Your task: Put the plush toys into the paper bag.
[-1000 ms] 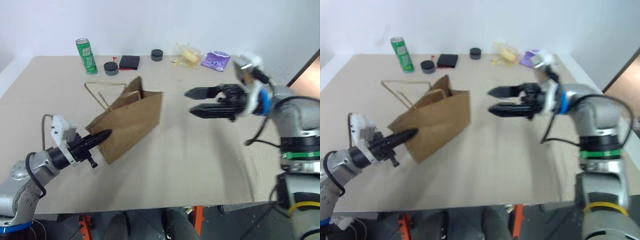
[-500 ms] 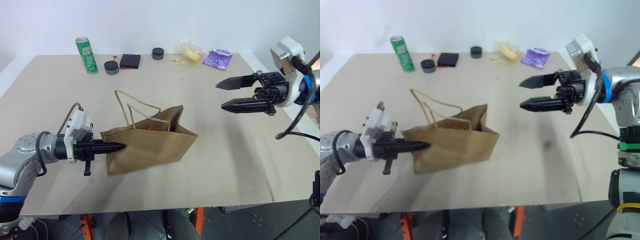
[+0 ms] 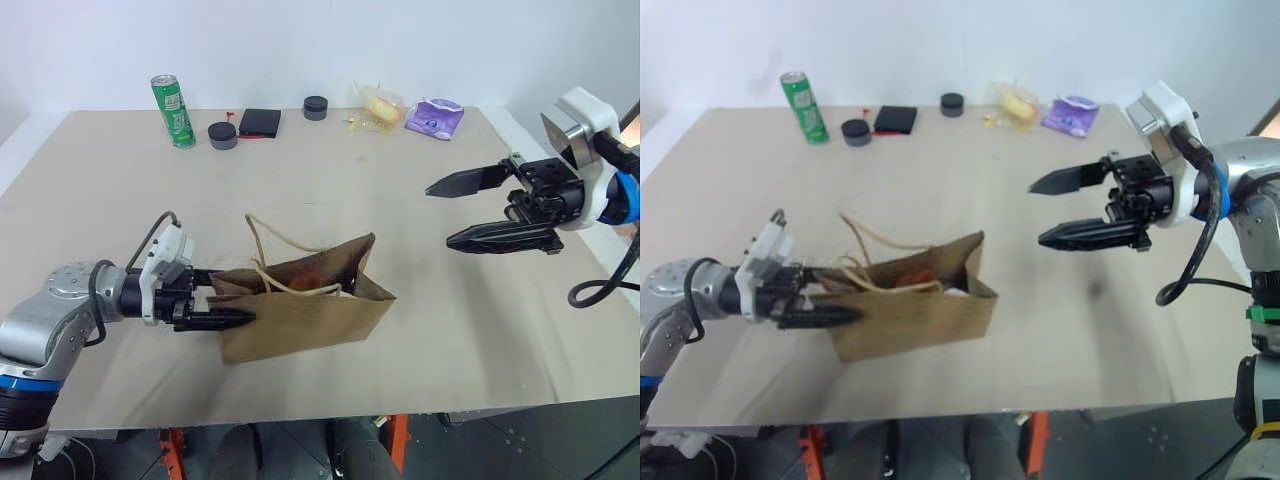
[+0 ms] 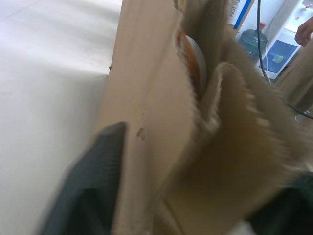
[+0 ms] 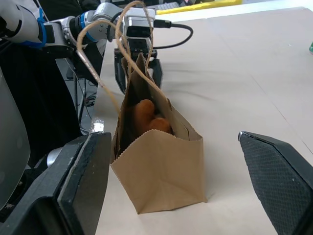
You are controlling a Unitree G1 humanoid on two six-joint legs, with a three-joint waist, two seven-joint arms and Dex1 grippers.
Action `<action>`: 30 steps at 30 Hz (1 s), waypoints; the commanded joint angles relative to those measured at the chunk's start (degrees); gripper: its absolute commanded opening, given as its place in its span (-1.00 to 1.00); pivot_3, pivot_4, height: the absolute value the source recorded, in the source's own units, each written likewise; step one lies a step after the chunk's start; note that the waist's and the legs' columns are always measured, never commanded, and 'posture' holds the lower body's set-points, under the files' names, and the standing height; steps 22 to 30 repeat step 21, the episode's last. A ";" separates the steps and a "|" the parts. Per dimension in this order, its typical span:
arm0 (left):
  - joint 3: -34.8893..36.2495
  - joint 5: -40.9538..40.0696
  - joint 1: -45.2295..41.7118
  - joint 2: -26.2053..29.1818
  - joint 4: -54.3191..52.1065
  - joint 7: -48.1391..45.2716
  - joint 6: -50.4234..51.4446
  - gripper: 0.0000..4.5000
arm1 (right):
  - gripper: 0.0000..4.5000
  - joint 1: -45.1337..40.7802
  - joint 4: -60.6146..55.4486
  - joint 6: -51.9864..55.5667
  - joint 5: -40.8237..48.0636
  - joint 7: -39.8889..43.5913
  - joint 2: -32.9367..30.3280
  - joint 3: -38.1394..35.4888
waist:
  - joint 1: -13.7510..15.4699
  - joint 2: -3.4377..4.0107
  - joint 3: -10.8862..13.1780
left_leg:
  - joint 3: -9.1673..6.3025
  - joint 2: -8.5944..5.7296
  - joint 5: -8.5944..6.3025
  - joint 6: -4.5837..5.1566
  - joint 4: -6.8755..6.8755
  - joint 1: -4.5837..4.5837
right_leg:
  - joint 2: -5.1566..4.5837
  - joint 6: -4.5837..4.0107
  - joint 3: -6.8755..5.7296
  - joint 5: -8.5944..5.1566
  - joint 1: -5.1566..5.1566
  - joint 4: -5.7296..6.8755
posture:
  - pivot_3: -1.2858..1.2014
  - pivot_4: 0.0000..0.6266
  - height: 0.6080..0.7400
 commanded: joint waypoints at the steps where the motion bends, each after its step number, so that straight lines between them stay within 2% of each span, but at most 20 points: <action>1: 7.91 -6.79 0.27 1.52 -5.12 3.92 5.11 0.97 | 1.00 -1.01 0.57 0.76 0.29 2.37 0.58 -1.66 | -0.02 0.00 0.00 | -0.01 0.01 0.00 0.00 0.00 0.00 | 0.01 0.04 -0.01 0.02 0.00 0.01 | 0.03 -0.52 1.00; 7: 25.14 -21.53 3.05 3.61 -7.85 15.87 16.79 0.97 | 1.00 3.45 3.35 0.50 -1.57 -2.28 2.29 -3.44 | -0.01 -0.01 -0.01 | -0.05 0.00 -0.01 0.02 0.00 0.01 | 0.00 0.20 -0.03 0.09 0.02 0.04 | 0.03 -0.52 1.00; 9: 30.15 -21.90 5.67 4.02 -6.81 18.75 18.03 0.97 | 1.00 5.09 5.34 -2.01 -4.77 -5.35 3.40 -3.16 | -0.14 -0.02 -0.01 | -0.07 0.01 -0.01 0.02 0.02 0.03 | 0.01 0.20 -0.05 0.09 0.05 0.04 | 0.03 -0.52 1.00; 11: 32.82 -18.06 8.16 3.80 -4.64 21.62 16.35 0.97 | 1.00 5.99 8.28 -3.69 -7.50 -8.93 5.10 -3.17 | -0.07 -0.02 -0.01 | -0.04 0.01 -0.01 0.02 0.03 0.05 | 0.00 0.20 -0.03 0.09 0.05 0.06 | 0.03 -0.52 1.00; 15: 32.21 -6.60 12.99 3.54 0.75 25.58 9.75 0.97 | 1.00 7.59 14.73 -9.18 -13.92 -14.77 7.95 -2.54 | -0.01 -0.02 -0.02 | -0.02 0.00 0.01 0.05 0.08 0.11 | 0.01 -0.05 -0.02 0.06 0.06 0.07 | 0.03 -0.52 1.00; 18: 30.67 -2.27 15.88 2.44 2.58 26.16 6.70 0.97 | 1.00 7.54 20.94 -11.91 -16.31 -17.30 9.93 -3.53 | -0.01 -0.03 -0.02 | 0.02 0.00 0.02 0.05 0.16 0.09 | 0.01 -0.08 -0.01 0.13 0.06 0.07 | 0.03 -0.52 1.00; 30: 28.86 -0.47 16.14 2.16 3.51 24.81 4.74 0.97 | 1.00 7.53 23.27 -13.02 -17.41 -17.48 10.67 -3.85 | 0.03 -0.03 -0.02 | 0.11 -0.01 0.01 0.04 0.18 0.05 | -0.04 -0.04 0.05 0.14 0.06 0.06 | 0.03 -0.52 1.00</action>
